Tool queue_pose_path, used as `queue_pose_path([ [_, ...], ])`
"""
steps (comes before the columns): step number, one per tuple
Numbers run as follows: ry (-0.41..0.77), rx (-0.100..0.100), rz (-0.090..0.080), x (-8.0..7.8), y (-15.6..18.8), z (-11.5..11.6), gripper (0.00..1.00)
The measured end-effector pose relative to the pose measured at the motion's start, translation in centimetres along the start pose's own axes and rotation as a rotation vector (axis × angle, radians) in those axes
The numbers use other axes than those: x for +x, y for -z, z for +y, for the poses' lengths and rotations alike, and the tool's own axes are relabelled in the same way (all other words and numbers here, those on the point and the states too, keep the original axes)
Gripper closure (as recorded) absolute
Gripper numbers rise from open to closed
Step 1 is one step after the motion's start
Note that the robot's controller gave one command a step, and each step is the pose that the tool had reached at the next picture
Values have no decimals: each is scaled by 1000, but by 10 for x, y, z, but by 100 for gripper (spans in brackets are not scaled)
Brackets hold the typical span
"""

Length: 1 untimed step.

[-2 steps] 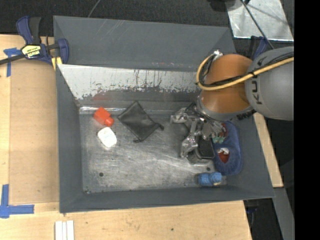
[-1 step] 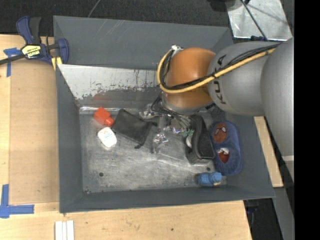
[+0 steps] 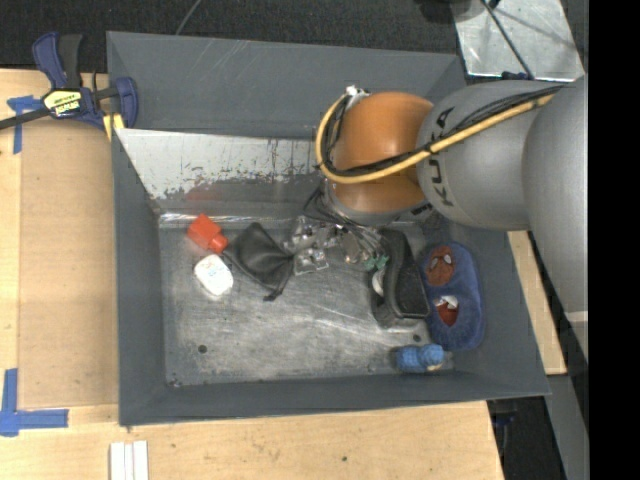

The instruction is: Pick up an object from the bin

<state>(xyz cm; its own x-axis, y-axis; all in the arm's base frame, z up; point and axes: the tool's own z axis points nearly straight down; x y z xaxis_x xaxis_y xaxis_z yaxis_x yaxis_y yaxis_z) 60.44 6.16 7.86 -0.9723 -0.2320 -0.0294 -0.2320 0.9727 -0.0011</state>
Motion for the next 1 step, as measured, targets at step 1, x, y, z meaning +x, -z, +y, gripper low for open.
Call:
queue_pose_path([
  [1, 73, 0, 17, 17, 175, 0, 100],
])
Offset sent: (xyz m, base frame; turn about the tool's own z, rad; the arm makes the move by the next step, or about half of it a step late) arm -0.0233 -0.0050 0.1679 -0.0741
